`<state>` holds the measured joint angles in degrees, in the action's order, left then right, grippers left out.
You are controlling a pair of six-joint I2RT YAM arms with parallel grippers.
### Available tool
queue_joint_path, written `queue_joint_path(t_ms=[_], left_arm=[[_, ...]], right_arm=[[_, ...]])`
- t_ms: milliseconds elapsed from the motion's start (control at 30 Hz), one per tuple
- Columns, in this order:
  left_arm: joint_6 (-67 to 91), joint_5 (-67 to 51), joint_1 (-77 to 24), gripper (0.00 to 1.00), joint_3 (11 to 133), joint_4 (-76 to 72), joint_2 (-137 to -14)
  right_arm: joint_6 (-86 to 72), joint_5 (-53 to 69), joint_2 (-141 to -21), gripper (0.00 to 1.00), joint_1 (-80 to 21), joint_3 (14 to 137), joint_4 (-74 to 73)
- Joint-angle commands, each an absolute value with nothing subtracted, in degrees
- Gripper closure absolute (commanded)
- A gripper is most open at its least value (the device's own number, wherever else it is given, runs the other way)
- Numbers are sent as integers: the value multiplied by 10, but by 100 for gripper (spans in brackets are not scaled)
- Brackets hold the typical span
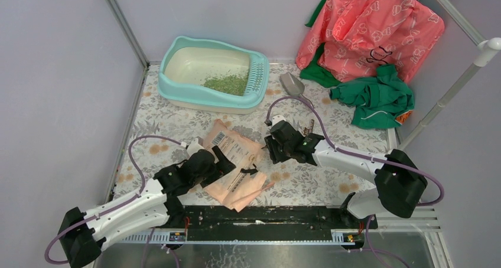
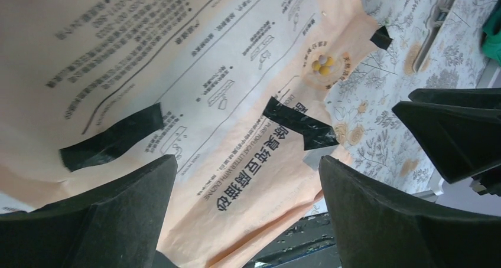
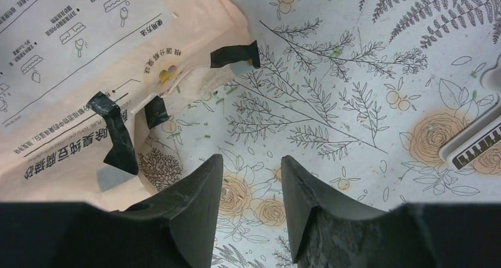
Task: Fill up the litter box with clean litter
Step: Close the cat litter bag at the center of the board.
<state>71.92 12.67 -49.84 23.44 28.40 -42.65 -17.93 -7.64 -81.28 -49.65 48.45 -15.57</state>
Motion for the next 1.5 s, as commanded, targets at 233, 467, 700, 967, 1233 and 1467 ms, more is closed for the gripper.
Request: queue_joint_path(t_ms=[233, 467, 700, 967, 1233, 1467], left_arm=[[782, 216, -501, 1, 198, 428, -323], [781, 192, -502, 1, 173, 389, -366], [748, 168, -501, 1, 193, 352, -447], [735, 145, -503, 1, 190, 263, -519], [716, 129, -507, 1, 222, 199, -603], [714, 142, -511, 1, 232, 278, -495]], right_arm=[[-191, -48, -782, 54, -509, 499, -164], [-195, -44, -751, 54, -523, 487, -185], [-218, -50, -734, 55, -527, 459, -227], [-267, -82, -679, 55, -533, 402, -244], [-268, -38, -684, 56, -533, 383, -219], [-288, -15, -711, 56, -533, 363, -154]])
